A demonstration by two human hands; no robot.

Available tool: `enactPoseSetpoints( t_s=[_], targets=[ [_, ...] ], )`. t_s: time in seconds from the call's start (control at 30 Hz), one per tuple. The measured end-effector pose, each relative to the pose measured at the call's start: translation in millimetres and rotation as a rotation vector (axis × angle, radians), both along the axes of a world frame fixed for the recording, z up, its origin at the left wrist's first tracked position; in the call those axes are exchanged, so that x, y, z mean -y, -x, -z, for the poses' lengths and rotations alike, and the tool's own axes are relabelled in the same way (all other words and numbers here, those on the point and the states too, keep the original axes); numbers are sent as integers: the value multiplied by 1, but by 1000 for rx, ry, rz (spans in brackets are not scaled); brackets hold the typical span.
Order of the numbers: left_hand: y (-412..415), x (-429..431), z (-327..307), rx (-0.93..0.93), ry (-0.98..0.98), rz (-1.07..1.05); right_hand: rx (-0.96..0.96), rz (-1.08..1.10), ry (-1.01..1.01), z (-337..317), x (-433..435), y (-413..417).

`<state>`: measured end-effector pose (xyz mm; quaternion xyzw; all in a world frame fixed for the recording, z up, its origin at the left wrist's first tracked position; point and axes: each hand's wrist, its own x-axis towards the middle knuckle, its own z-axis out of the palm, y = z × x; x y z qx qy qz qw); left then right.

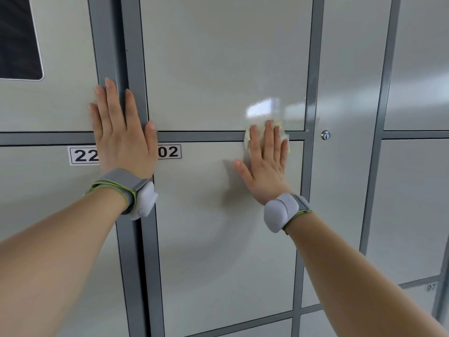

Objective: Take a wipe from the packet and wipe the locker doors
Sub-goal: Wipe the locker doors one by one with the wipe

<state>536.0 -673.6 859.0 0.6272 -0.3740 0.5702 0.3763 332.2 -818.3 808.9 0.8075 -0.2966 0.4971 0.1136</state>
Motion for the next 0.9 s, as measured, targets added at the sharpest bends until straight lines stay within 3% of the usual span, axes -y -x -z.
enactPoseSetpoints(
  t_s=[0.13, 0.3, 0.53, 0.63, 0.8, 0.9],
  targets=[
    [-1, 0, 1, 14, 0, 5, -45, 0, 105, 2, 12, 14],
    [-2, 1, 0, 31, 2, 2, 216, 72, -154, -8, 13, 13],
    [-3, 1, 1, 30, 0, -20, -1, -11, 30, 12, -14, -13],
    [-3, 1, 2, 30, 3, -31, -5, -20, 49, 11, -8, -3],
    [-2, 1, 2, 24, -3, -25, 232, 47, -148, 4, 4, 7],
    [-2, 1, 2, 25, -1, -34, 275, 37, -168, 4, -3, -6]
  ],
)
